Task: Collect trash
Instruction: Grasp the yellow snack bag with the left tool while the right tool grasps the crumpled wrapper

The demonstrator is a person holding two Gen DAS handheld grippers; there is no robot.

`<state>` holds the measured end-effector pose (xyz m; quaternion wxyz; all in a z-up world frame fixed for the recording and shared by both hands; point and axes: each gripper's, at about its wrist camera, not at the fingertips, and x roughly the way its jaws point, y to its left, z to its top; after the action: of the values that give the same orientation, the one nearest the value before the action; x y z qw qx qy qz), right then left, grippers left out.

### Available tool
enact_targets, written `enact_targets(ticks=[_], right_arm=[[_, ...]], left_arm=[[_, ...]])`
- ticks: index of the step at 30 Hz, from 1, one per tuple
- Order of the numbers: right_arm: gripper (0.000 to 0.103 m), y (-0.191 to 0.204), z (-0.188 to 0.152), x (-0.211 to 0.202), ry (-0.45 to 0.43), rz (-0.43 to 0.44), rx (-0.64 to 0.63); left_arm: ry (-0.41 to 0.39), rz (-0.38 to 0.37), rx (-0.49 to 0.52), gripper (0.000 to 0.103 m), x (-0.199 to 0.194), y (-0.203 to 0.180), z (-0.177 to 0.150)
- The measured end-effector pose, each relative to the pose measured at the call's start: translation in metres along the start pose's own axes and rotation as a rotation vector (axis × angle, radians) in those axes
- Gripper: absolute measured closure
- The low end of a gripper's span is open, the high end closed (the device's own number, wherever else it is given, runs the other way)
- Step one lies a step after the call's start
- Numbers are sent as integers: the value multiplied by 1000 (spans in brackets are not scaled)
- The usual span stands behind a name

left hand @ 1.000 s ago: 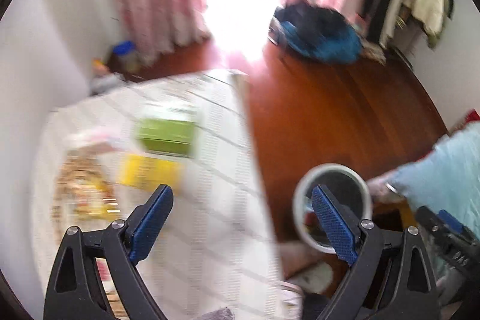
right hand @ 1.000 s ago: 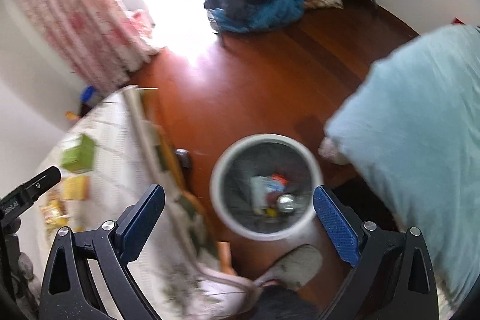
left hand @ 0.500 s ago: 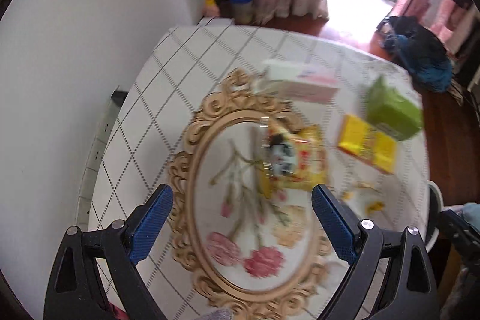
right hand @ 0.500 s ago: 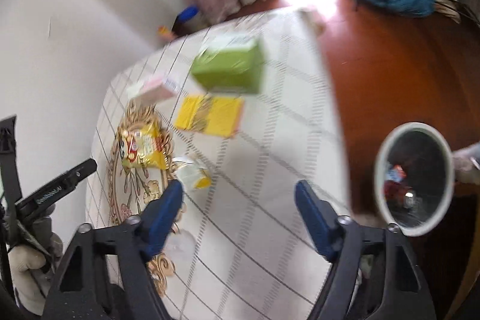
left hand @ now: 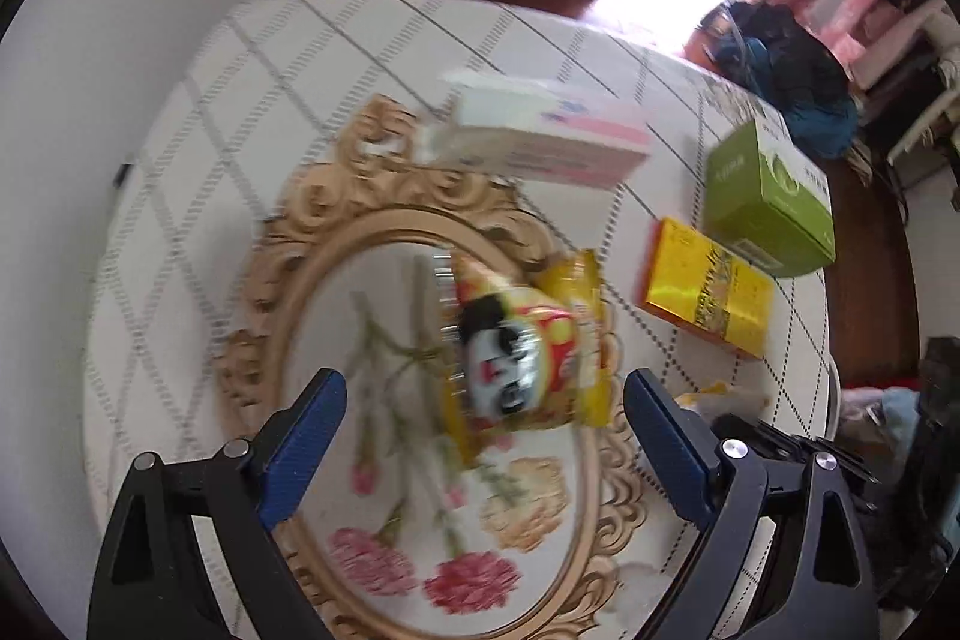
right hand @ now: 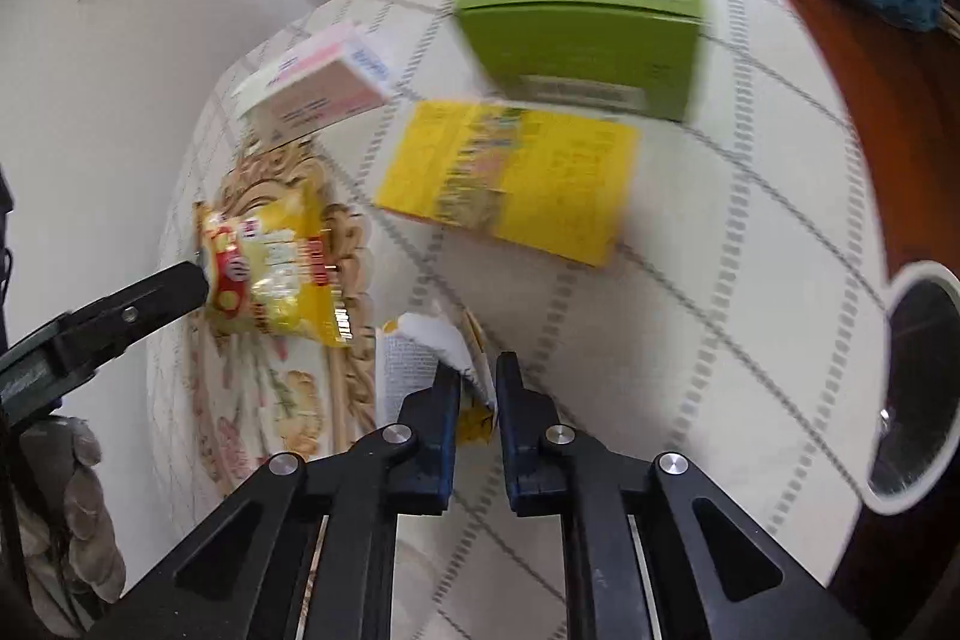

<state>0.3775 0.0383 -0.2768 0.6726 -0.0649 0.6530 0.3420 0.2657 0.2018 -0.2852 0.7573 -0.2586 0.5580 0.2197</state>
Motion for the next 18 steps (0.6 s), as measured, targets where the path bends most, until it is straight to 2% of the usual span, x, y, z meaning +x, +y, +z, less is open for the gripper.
enact_targets(ticks=[4, 5, 7, 12, 16, 18], right_arm=[[94, -21, -9, -17, -24, -29, 43], [94, -26, -12, -21, -29, -41, 49], [94, -32, -14, -28, -34, -67, 54], [95, -41, -22, -46, -64, -112, 30], [95, -42, -35, -54, -70, -98, 56], [95, -39, -38, -63, -83, -92, 51]], left_arm=[[15, -13, 42, 10, 19, -17, 6], [10, -11, 47, 16, 22, -20, 7], [-9, 23, 66, 48, 24, -25, 7], [-71, 48, 64, 54, 13, -24, -14], [-75, 87, 50, 54, -4, -18, -38], [-109, 101, 59, 54, -22, -19, -46]])
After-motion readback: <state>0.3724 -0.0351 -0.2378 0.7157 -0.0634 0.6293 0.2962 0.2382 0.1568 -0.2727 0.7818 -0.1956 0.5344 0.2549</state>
